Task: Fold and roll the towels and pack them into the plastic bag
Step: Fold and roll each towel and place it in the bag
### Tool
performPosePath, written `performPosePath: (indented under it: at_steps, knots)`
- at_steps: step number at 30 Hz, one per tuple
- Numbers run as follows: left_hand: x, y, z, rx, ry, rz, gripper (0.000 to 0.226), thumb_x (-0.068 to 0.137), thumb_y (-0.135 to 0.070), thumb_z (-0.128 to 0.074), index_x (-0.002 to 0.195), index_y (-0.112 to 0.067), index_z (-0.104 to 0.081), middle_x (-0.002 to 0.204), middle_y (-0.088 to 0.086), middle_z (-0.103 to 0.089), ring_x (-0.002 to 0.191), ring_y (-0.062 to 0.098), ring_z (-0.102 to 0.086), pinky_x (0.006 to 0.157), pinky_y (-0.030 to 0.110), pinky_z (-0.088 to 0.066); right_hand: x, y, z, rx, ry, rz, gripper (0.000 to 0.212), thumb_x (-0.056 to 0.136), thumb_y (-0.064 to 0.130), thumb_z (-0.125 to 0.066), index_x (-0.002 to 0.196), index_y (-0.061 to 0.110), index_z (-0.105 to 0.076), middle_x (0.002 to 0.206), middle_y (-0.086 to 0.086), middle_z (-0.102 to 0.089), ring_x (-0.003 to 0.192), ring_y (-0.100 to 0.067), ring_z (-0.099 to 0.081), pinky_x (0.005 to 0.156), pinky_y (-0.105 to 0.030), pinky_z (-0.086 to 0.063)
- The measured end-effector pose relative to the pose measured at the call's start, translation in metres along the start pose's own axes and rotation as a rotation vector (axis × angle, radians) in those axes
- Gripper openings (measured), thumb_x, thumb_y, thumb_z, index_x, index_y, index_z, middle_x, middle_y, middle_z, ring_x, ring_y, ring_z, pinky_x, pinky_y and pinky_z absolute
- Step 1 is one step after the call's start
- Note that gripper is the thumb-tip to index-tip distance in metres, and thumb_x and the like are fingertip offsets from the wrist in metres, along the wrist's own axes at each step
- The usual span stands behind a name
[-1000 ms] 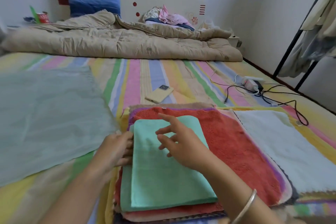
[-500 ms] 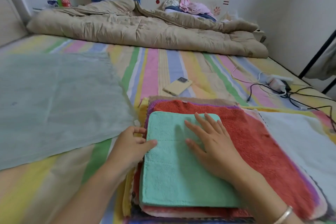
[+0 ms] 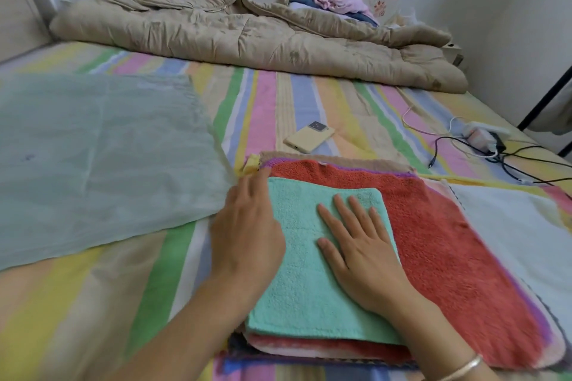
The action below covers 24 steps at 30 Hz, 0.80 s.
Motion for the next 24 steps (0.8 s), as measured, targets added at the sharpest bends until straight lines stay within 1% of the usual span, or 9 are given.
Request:
performPosePath:
  at_steps: [3,7,9,11,14,17,18,21,24]
  knots:
    - [-0.014,-0.037,-0.023,0.066,0.038,-0.305,0.061,0.082,-0.025,-0.029,0.138,-0.012,-0.050,0.141,0.005,-0.051,0.132,0.024,-0.045,0.112,0.041,-0.031,-0.001,-0.001,-0.004,0.000,-0.028,0.027,0.083,0.079,0.069,0.023,0.150,0.036,-0.006,0.160,0.005,-0.003,0.147,-0.016,0.009,0.117,-0.039,0.009]
    - [-0.030,-0.026,-0.072,0.216,0.333,-0.359,0.068,0.092,-0.050,-0.010,0.155,-0.025,-0.016,0.162,0.003,-0.010,0.150,0.020,0.003,0.118,0.048,0.002,-0.002,-0.008,0.002,0.146,-0.116,0.038,0.072,0.088,0.065,-0.002,0.147,0.033,-0.030,0.157,0.008,-0.017,0.148,-0.014,-0.002,0.118,-0.033,0.004]
    - [-0.031,-0.018,-0.078,0.218,0.335,-0.364,0.071,0.090,-0.056,-0.004,0.155,-0.028,-0.005,0.163,-0.002,0.003,0.148,0.016,0.015,0.118,0.048,0.008,-0.009,-0.031,0.018,0.301,-0.275,-0.109,0.060,0.091,0.059,-0.020,0.137,0.032,-0.048,0.150,0.007,-0.036,0.144,-0.018,-0.020,0.117,-0.033,-0.011]
    - [-0.030,-0.016,-0.078,0.232,0.323,-0.372,0.071,0.091,-0.057,-0.005,0.155,-0.027,-0.006,0.163,-0.001,0.003,0.148,0.016,0.015,0.118,0.049,0.007,-0.023,-0.058,0.033,0.389,-0.394,-0.313,0.039,0.093,0.042,-0.042,0.126,0.029,-0.058,0.130,0.003,-0.057,0.124,-0.021,-0.046,0.106,-0.037,-0.033]
    - [-0.030,-0.019,-0.079,0.246,0.316,-0.362,0.073,0.090,-0.060,-0.007,0.155,-0.027,-0.007,0.163,0.001,0.002,0.149,0.019,0.014,0.118,0.050,0.005,-0.034,-0.086,0.029,0.622,-0.198,-0.555,0.028,0.094,0.037,-0.051,0.117,0.025,-0.060,0.105,0.004,-0.065,0.094,-0.016,-0.060,0.080,-0.034,-0.047]
    - [-0.034,-0.020,-0.082,0.266,0.328,-0.364,0.077,0.086,-0.068,-0.006,0.154,-0.033,0.003,0.162,0.002,0.013,0.146,0.020,0.023,0.118,0.052,0.008,-0.041,-0.085,0.023,1.012,0.049,-0.745,0.043,0.095,0.050,-0.046,0.104,0.014,-0.067,0.084,-0.003,-0.066,0.067,-0.019,-0.059,0.056,-0.029,-0.045]
    - [-0.035,-0.021,-0.081,0.258,0.326,-0.369,0.076,0.085,-0.069,-0.007,0.153,-0.037,0.004,0.162,0.004,0.013,0.146,0.021,0.023,0.117,0.053,0.008,-0.044,-0.077,0.022,1.115,0.154,-0.779,0.050,0.093,0.056,-0.044,0.100,0.013,-0.071,0.083,-0.006,-0.069,0.068,-0.022,-0.063,0.056,-0.029,-0.049]
    - [-0.035,-0.022,-0.080,0.264,0.330,-0.363,0.073,0.083,-0.069,-0.008,0.151,-0.044,0.004,0.162,0.008,0.012,0.147,0.026,0.022,0.117,0.055,0.008,-0.043,-0.059,0.016,1.389,0.289,-0.745,0.064,0.082,0.067,-0.050,0.108,0.012,-0.071,0.105,-0.012,-0.071,0.097,-0.032,-0.067,0.090,-0.043,-0.050]
    - [-0.033,-0.026,-0.078,0.276,0.312,-0.378,0.075,0.081,-0.069,-0.005,0.151,-0.044,-0.001,0.162,0.010,0.008,0.148,0.028,0.017,0.116,0.056,0.009,-0.037,-0.037,0.019,1.617,0.227,-0.629,0.069,0.083,0.059,-0.053,0.121,0.003,-0.061,0.107,-0.019,-0.058,0.089,-0.033,-0.056,0.078,-0.037,-0.049]
Point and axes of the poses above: each hand's wrist, its own x-axis towards the middle knuckle, its own z-axis out of the back of the hand, y = z × x, the point moved 7 cm from there along x, towards the middle knuckle
